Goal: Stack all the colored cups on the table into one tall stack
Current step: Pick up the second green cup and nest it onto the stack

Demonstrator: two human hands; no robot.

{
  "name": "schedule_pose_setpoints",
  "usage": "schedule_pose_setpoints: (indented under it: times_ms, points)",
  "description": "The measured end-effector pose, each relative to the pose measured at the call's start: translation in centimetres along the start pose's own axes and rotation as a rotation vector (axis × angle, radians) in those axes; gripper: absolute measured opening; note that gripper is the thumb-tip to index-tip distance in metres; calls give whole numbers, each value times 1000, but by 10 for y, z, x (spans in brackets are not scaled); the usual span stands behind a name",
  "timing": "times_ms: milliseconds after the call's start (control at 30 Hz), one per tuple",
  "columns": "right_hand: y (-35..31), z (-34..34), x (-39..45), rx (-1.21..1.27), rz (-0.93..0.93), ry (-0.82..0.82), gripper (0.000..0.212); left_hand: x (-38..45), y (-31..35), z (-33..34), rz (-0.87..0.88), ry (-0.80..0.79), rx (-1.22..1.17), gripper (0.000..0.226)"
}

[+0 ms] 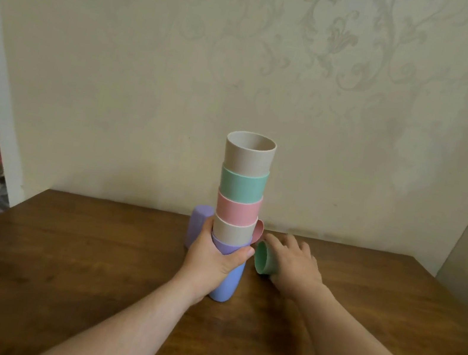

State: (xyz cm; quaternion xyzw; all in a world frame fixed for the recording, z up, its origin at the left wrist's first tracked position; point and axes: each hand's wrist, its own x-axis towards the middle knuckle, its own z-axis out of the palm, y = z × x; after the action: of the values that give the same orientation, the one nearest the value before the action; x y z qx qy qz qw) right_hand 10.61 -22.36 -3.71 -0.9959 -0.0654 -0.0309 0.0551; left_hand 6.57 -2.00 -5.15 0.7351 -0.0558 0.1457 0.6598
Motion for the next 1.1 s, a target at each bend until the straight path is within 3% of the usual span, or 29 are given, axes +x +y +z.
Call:
schedule_pose_setpoints:
  times_ms: [167,300,400,533,667,767,900,1000,1100]
  points:
    - [-4,-10,-2,122,62,0,92,0,-1,-1,-7,0,-16,72]
    - [1,-10,-14,645,149,155,75,-2,1,-1,-18,-7,-36,80]
    - [2,4,-29,875,214,210,91,-3,4,-4,-29,-34,-32,79]
    - [-1,12,-39,945,204,237,92,-2,10,-11,-35,-77,-26,79]
    - [-4,13,-42,970,188,227,87,1,40,-20,-3,-75,-54,112]
    - [-6,15,-43,951,198,235,89,9,81,-23,45,-41,-91,115]
    - [-9,18,-44,922,223,257,90,16,121,-12,160,51,74,123]
    - [-12,17,-48,924,228,251,91,13,120,-1,158,123,204,113]
    - [-12,15,-54,968,245,242,84,13,112,1,158,161,180,103]
